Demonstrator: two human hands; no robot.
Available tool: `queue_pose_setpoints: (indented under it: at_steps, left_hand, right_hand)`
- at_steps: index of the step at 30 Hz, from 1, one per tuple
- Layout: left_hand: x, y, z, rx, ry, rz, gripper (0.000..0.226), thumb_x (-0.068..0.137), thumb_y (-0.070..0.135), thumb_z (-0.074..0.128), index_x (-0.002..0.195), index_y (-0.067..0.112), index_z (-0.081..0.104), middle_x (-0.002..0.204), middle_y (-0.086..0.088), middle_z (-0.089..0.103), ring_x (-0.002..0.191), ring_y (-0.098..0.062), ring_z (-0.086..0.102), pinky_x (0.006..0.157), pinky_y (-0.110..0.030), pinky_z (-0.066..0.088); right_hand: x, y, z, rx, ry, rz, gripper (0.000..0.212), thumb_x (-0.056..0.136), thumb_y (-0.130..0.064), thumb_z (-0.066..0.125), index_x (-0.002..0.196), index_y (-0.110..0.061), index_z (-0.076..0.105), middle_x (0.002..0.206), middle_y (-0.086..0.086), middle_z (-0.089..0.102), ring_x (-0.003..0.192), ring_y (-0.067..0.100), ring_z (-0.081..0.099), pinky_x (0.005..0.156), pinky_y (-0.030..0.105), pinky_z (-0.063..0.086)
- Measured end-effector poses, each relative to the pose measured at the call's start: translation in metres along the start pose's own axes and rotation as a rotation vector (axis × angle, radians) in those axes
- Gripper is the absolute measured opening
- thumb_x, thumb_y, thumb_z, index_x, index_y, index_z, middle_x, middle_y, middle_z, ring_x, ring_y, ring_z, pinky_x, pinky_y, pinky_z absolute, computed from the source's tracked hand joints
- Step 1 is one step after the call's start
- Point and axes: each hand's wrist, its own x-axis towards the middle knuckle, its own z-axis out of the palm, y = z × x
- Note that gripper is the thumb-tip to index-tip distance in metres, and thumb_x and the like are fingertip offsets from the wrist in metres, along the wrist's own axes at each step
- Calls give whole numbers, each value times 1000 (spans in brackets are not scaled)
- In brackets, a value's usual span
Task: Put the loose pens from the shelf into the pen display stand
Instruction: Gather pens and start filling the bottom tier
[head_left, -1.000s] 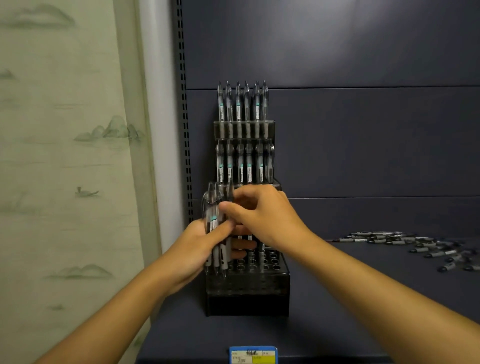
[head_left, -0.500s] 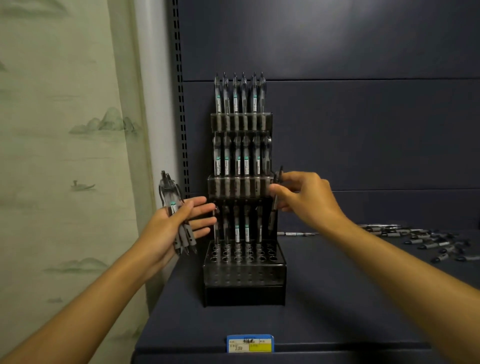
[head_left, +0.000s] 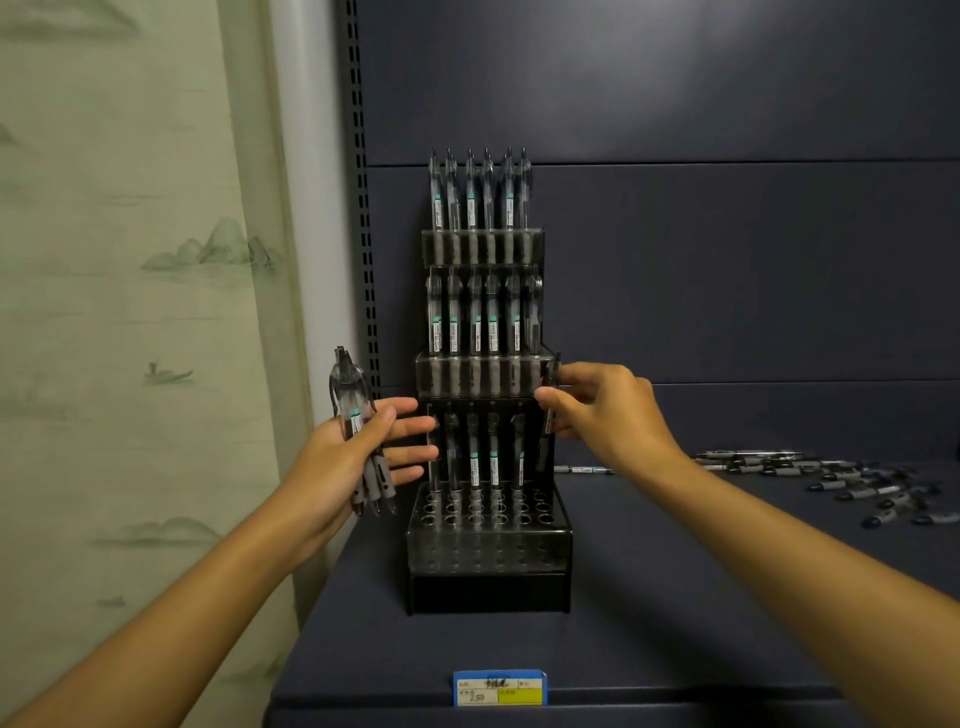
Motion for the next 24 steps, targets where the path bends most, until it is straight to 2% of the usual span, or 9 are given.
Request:
queue_pose_setpoints:
  at_steps: [3,7,12,16,24]
  left_hand:
    - [-2,-1,-1,40,-17,10,27,102,22,43,117,12,63,107,-8,75,90,-28,74,77,-33,62]
    - [-4,-3,0,72,-32,13,27,101,23,44,118,12,63,108,-9,75,92,-29,74,79,-34,62]
    - [-4,-3,3,89,-42,14,27,101,23,44,118,12,63,108,-8,75,92,-28,74,78,-34,62]
    - [-6,-2,5,112,-64,13,26,101,22,45,116,13,64,107,-8,75,88,-25,74,78,-34,61]
    - [-9,-2,8,133,-76,19,26,99,22,46,114,12,64,104,-9,76,83,-23,74,72,-30,61]
  right_hand:
    - [-2,4,1,-7,-29,10,24,92,-27,69,112,-16,73,82,-12,71,68,5,71,67,21,61]
    - [-7,9,7,-23,-53,21,23,90,-26,72,110,-14,73,84,-7,72,68,7,72,66,21,61]
    - [-10,17,18,-88,-74,57,29,81,-34,79,93,-16,61,74,1,73,66,10,72,72,36,62]
    - [-8,21,20,-237,-50,9,29,82,-43,76,80,-19,60,66,0,71,65,8,70,72,37,62]
    - [-13,29,19,-314,-84,23,29,81,-45,75,79,-20,60,65,-3,70,61,3,68,72,33,60]
